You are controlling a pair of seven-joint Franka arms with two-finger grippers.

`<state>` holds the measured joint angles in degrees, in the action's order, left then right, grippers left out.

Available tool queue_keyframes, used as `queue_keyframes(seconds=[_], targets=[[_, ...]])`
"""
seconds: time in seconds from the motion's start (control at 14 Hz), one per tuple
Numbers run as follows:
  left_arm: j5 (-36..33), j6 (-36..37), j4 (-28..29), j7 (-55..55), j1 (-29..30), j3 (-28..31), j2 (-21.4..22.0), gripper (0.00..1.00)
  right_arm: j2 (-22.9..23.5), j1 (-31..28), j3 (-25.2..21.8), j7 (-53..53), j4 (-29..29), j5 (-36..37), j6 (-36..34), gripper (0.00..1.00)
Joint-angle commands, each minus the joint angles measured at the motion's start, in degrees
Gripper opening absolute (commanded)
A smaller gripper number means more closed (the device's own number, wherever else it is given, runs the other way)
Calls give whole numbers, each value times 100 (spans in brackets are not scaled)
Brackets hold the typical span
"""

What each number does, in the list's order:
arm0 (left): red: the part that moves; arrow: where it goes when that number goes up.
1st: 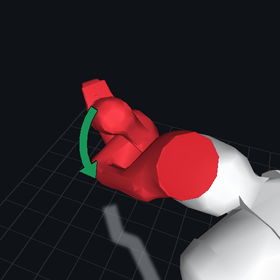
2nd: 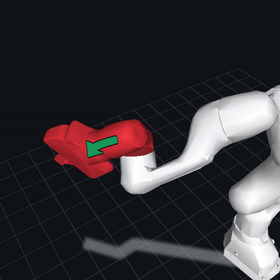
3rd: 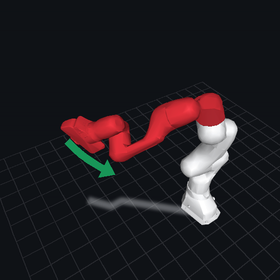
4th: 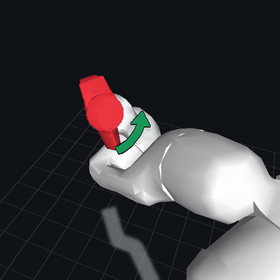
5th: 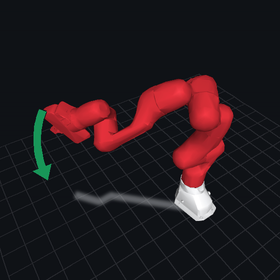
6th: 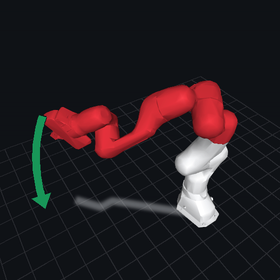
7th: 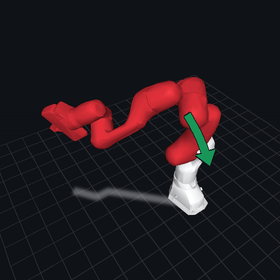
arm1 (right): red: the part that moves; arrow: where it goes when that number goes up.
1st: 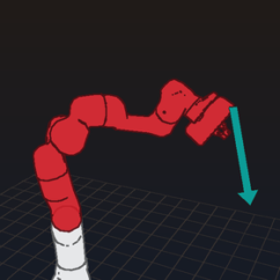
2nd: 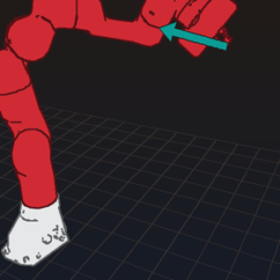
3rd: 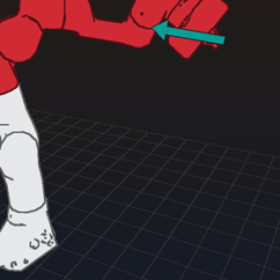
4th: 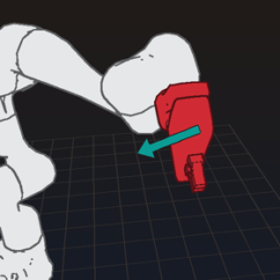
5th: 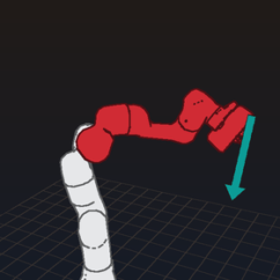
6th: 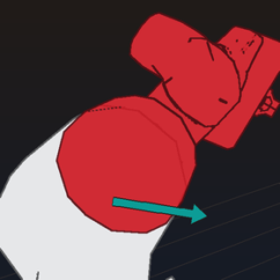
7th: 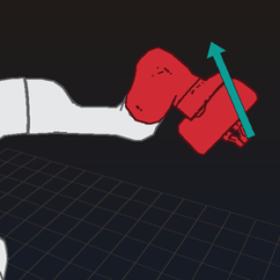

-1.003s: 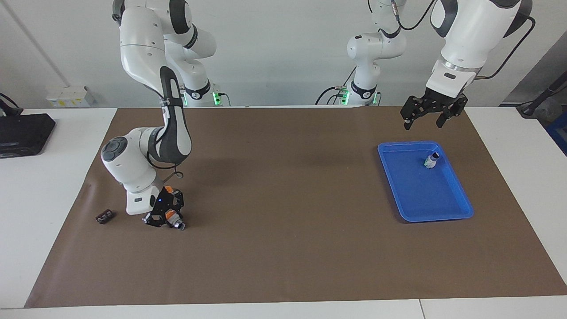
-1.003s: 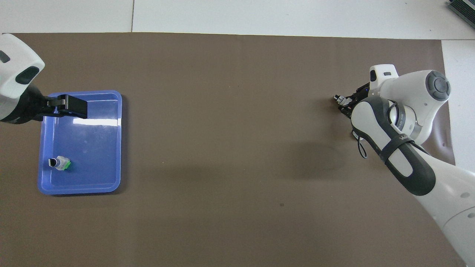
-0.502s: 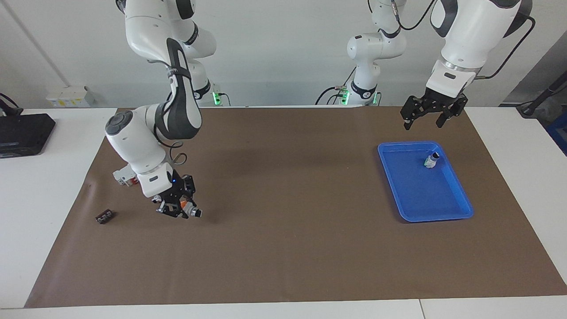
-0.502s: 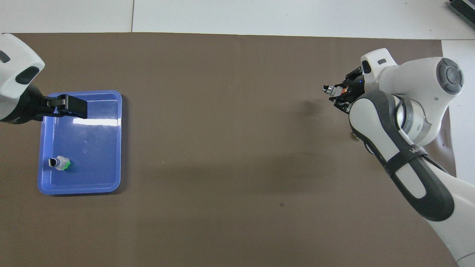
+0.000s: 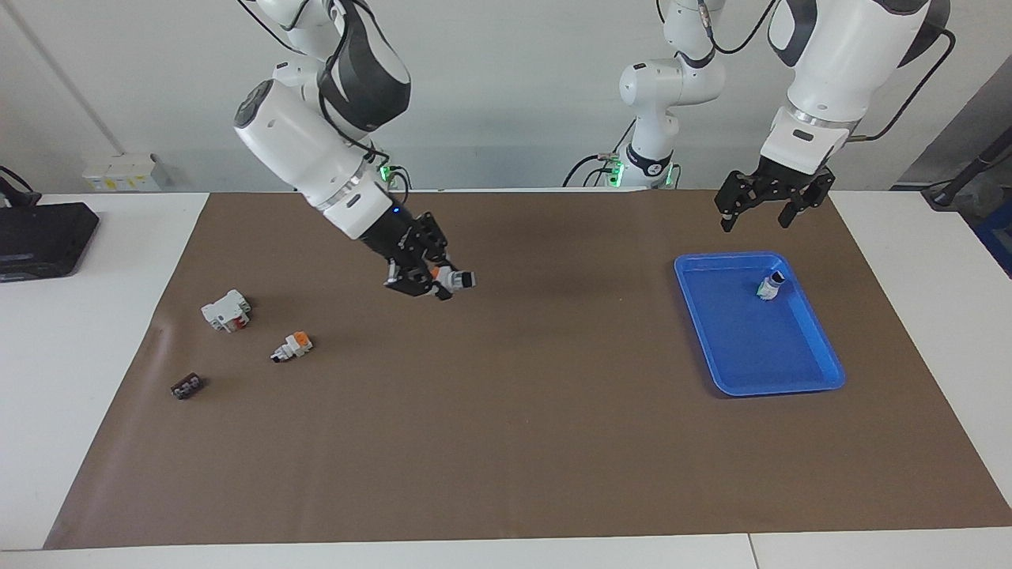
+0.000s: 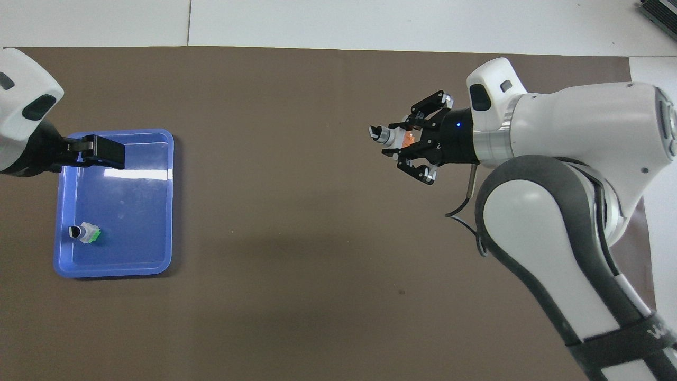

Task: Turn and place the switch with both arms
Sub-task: 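Lift the switch with the right gripper toward the table center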

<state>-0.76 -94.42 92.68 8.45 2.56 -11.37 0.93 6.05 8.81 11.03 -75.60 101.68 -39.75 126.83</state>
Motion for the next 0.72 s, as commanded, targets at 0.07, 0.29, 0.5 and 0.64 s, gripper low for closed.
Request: queue_keyframes(seconds=[0.07,0.29,0.5,0.64], targets=[[-38,-15,136,61,-37,3,145,100,-148,514,277,886,-104,-306,944,0],[-29,-155,251,25,16,3,180,100,-262,902,277,1406,-174,-314,1598,0],[844,-323,259,43,269,47,162,100,-490,964,286,1575,-218,-306,1582,0],[1489,-262,189,52,455,47,136,100,-535,973,286,1557,-183,-218,1529,0]])
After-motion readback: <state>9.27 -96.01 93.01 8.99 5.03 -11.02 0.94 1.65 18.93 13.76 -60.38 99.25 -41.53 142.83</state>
